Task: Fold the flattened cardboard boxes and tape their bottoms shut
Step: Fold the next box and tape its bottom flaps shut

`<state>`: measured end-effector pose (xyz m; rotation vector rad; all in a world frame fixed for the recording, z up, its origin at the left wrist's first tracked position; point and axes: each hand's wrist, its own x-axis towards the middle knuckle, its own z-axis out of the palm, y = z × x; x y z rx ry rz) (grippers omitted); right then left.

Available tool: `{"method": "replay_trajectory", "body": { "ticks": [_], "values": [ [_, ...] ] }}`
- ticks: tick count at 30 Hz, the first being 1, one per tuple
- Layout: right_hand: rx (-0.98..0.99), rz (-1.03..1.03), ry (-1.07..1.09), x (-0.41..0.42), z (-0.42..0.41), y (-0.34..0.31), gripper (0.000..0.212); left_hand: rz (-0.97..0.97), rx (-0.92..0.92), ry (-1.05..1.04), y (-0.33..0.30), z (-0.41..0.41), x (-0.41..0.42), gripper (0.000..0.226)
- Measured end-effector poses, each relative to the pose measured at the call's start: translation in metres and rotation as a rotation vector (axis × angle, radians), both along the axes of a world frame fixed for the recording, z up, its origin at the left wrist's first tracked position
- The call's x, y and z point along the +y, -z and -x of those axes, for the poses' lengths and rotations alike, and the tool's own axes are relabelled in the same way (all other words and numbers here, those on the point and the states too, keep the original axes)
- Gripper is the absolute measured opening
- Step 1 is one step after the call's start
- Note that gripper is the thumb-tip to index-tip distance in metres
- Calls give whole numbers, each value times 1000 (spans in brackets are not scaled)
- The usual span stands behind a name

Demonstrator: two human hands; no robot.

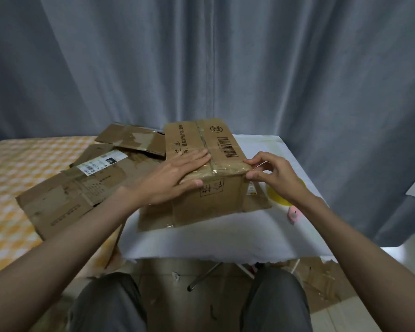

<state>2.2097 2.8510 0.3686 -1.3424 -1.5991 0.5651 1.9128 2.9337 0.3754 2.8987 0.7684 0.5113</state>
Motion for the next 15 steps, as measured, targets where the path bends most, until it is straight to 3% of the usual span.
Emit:
{"method": "replay_trajectory", "body": {
  "ticks": [5,10,15],
  "values": [
    [72,26,29,6,6,-1,16,-75,-225,-65,22,-3,-2,56],
    [56,19,64,4,13,-2,15,-138,-237,-53,25,-4,-4,52],
    [64,177,-35,-2,7,-17,24,117,-338,-89,7,-1,-21,58]
  ]
}}
